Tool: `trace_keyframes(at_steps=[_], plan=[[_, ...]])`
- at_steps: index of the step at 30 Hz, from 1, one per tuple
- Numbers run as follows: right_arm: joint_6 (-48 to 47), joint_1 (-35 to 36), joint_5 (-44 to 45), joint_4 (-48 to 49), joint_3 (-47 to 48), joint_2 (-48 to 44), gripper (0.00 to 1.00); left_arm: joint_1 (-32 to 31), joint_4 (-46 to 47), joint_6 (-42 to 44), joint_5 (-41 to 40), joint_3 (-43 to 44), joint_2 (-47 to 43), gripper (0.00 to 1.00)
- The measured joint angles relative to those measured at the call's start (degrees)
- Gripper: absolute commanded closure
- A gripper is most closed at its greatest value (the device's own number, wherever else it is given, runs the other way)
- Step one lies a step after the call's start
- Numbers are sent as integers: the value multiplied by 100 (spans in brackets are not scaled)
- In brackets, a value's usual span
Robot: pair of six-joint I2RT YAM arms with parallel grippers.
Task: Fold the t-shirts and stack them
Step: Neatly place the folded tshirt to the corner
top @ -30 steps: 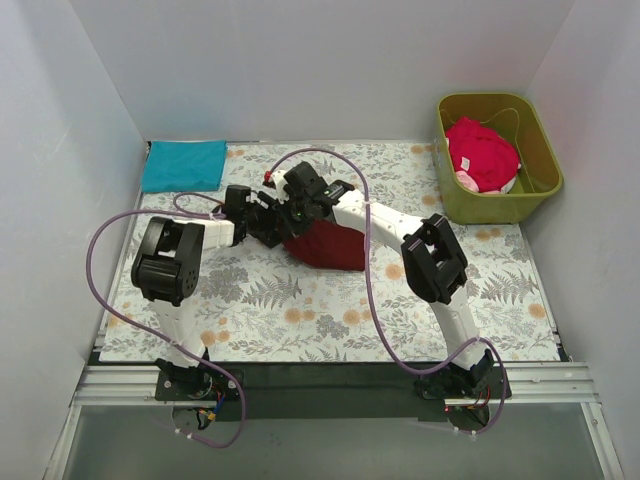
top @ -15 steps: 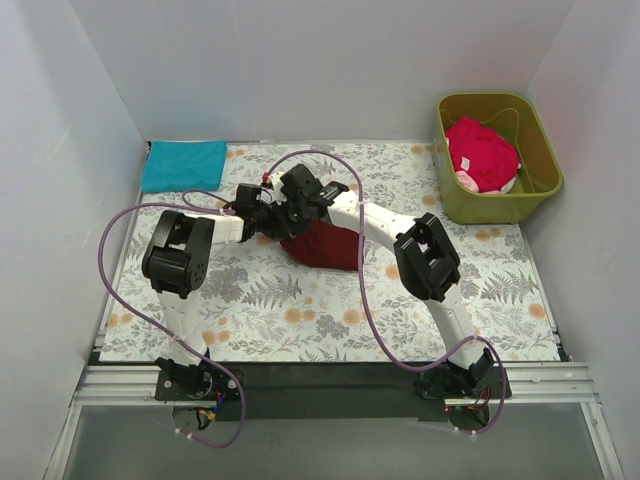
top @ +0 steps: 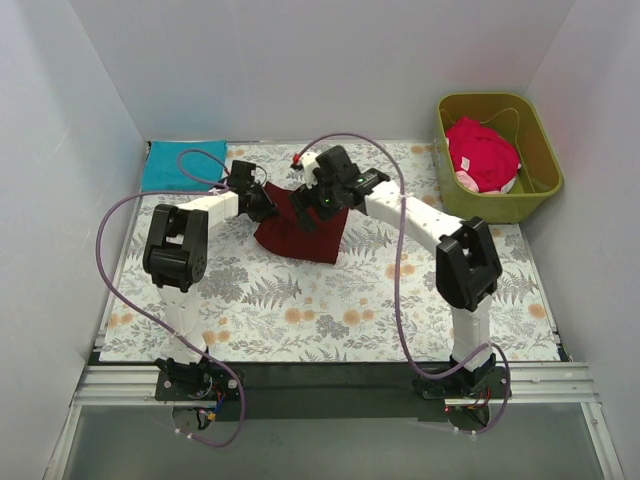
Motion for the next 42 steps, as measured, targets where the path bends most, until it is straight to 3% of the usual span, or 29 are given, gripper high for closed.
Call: trace_keyframes(at_steps=[9,23,42], plan=[[-466,-660,81,-92,-804,-1228,2,323,-1141,2339,-654,2020,859,100],[-557,-892,245,-245,-1502,-1327,2,1019,-1394,4419,-778,4581,1965,100],[-562,-892,302,-227,-1696,-1453,2,1233,-1049,4975,-715,4983,1945,100]])
